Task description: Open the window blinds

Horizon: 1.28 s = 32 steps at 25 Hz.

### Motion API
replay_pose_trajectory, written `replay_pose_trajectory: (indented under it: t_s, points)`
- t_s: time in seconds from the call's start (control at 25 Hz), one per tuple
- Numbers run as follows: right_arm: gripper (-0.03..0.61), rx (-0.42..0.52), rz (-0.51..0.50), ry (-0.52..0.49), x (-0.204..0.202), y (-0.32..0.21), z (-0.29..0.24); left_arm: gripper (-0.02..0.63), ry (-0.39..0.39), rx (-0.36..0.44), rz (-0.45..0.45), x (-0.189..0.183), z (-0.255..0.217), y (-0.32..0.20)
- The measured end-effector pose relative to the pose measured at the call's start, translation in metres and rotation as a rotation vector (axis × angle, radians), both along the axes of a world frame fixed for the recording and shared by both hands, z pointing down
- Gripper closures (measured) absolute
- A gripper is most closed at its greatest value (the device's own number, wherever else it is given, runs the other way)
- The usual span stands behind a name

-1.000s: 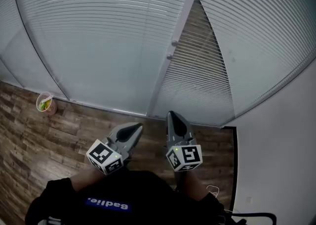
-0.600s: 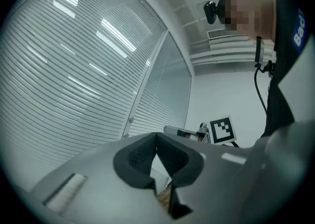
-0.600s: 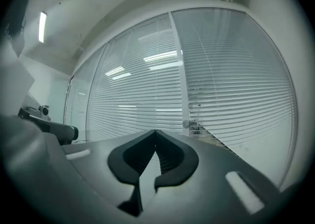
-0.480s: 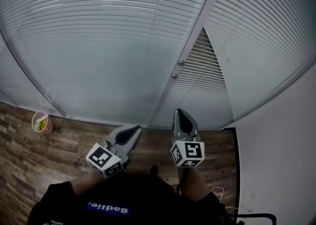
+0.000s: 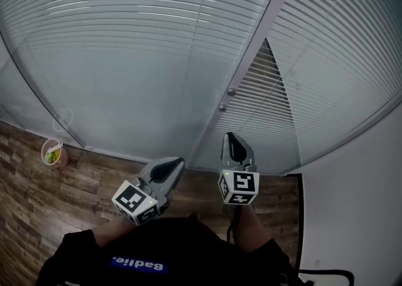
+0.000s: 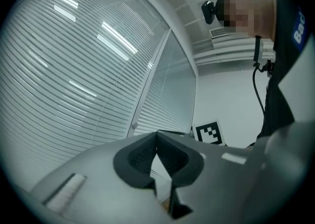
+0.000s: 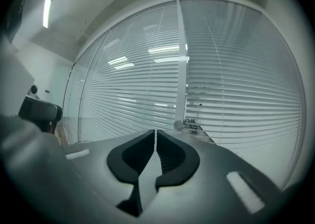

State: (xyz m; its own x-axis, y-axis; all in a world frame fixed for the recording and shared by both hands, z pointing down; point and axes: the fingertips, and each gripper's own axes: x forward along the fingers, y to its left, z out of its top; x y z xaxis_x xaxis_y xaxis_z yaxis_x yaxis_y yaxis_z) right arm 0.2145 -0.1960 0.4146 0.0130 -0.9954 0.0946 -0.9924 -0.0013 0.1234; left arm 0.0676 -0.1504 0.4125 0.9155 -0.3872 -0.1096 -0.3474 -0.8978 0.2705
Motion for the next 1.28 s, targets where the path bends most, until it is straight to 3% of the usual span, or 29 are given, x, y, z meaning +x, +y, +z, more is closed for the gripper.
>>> replay_pose_trajectory:
  t_s: [0.28,0.72,1.28]
  points:
    - [0.558,-0.011,-0.044,-0.007,0.001,-0.017,0.008,0.614,-0.017,-0.011,-0.034,0.008,0.005,-0.009]
    - [0.5,-0.047,-0.016,0.086,0.016,-0.048,0.013,0.614,-0.042,-0.035,-0.042,0.006,0.017,-0.006]
    - [0.43,-0.134,0.161,0.436,0.059,-0.118,0.014,0.614,-0.063,-0.028,-0.063,-0.006,0.022,-0.013]
